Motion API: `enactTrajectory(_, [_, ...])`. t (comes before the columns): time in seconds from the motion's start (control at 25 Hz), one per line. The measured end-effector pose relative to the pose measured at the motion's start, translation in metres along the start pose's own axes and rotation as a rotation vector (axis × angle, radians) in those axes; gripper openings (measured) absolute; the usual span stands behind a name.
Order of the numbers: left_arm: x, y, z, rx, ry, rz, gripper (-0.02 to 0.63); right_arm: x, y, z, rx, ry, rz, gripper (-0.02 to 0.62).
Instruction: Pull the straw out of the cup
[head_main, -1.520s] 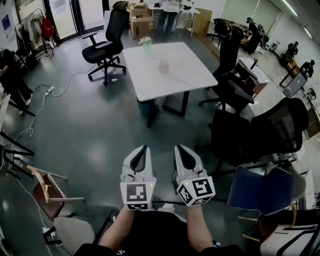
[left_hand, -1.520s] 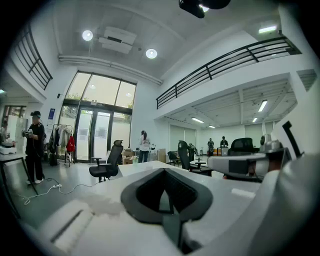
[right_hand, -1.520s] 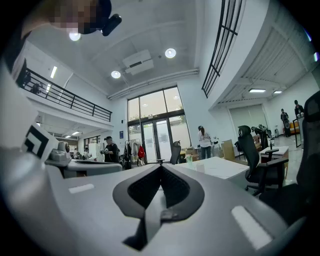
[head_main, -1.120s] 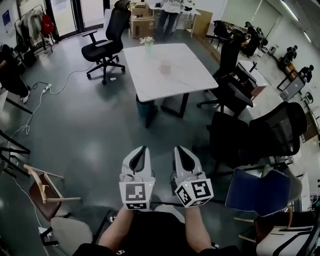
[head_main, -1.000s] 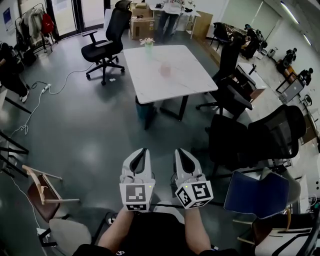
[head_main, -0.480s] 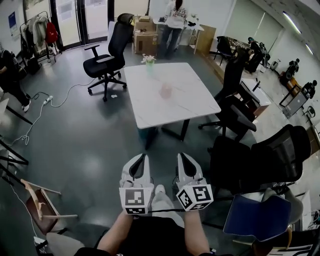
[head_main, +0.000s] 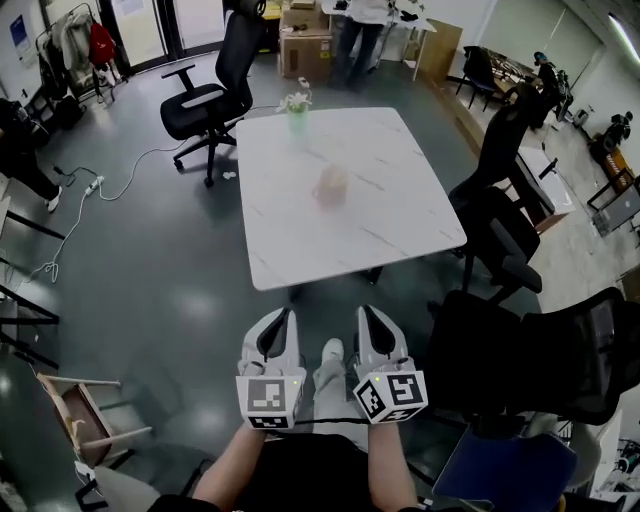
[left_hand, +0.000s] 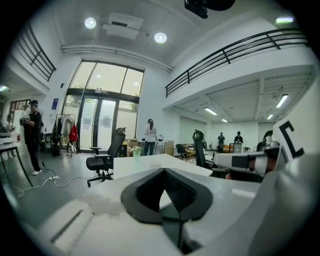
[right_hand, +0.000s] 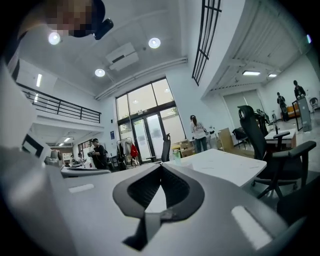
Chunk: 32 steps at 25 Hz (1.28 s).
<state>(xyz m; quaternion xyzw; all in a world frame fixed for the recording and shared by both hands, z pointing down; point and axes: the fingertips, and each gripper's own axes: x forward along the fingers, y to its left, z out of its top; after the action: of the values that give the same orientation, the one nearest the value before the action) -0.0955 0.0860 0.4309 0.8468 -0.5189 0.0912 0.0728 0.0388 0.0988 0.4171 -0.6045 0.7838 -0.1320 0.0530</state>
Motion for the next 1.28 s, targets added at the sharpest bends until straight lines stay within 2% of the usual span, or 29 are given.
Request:
enactTrajectory(0.2, [0.108,-0.024,0.051,0.026,-0.003,0.002,0.001,0.075,-0.086,0.053,0.017,-0.007,0.018,-0.002])
enactTrajectory(0.4, [0.169,-0.034,0.081,0.045,-0.008,0.007,0.002,0.125,-0.124,0.081,0.028,-0.004,0.057,-0.002])
enactTrajectory(0.76, [0.204,-0.008,0.070,0.013,0.043,0.068,0.002,0.171,-0.115,0.062,0.043,0.079,0.160,-0.001])
enactTrajectory(1.28, [0.257,0.019,0.045,-0.036,0.093,0.033,0.002,0.227,-0.118,0.029,0.031,0.163,0.151,0.008])
